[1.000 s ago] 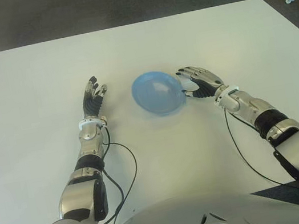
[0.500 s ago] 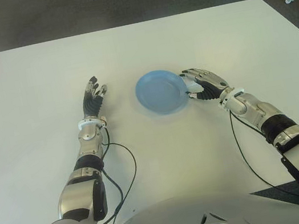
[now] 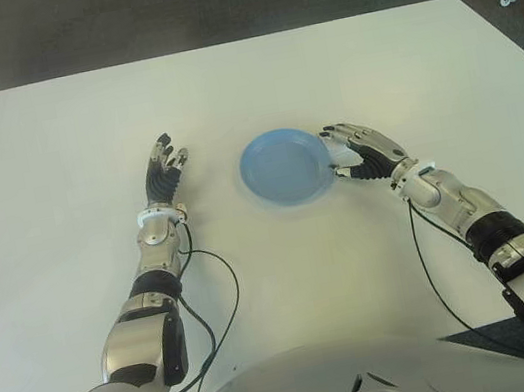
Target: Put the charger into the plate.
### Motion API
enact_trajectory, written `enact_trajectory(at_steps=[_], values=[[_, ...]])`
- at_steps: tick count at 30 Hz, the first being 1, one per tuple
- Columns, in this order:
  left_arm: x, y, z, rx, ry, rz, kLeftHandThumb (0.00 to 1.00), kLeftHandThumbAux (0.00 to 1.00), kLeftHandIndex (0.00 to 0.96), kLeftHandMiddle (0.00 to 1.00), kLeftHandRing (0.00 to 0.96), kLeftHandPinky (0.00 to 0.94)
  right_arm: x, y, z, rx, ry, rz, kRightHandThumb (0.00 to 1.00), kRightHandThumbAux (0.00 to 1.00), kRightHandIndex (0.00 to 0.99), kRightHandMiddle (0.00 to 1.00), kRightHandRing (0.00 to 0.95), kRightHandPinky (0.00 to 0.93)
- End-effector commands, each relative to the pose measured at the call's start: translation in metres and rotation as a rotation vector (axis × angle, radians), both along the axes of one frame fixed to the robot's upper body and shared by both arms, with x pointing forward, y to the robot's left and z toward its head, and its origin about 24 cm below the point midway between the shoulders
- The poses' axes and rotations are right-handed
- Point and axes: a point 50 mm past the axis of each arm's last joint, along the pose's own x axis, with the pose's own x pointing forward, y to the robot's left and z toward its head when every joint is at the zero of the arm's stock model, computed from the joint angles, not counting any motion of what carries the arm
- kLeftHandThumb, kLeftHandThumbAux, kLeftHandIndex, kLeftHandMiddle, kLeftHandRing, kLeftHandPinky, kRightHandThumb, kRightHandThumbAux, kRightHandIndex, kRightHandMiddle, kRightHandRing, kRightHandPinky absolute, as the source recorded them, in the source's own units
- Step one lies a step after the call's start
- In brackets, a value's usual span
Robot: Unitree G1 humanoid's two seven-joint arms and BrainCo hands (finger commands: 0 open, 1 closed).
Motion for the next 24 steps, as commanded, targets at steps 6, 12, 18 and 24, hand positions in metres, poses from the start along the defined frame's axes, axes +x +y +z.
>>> enact_trajectory(at_steps=[6, 12, 18, 24], values=[[-0.007, -0.007, -0.015, 0.004, 0.089, -0.039, 0.0, 0.52, 0.0, 0.048, 0.02, 0.002, -0.022, -0.005, -0.027, -0.014, 0.14, -0.032, 0.0, 0.467, 0.0, 0.0, 0.003, 0.0], [-0.006, -0.009, -0.015, 0.006, 0.099, -0.041, 0.0, 0.519, 0.0, 0.051, 0.022, 0.004, -0.029, -0.006, -0.031, 0.01, 0.157, -0.059, 0.0, 0.473, 0.0, 0.0, 0.01, 0.0], [-0.005, -0.009, -0.015, 0.008, 0.102, -0.042, 0.0, 0.52, 0.0, 0.051, 0.024, 0.011, -0.031, -0.006, -0.031, 0.02, 0.166, -0.068, 0.0, 0.472, 0.0, 0.0, 0.012, 0.0], [-0.005, -0.01, -0.015, 0.009, 0.103, -0.044, 0.0, 0.519, 0.0, 0.049, 0.024, 0.007, -0.033, -0.006, -0.032, 0.024, 0.169, -0.073, 0.0, 0.468, 0.0, 0.0, 0.021, 0.0]])
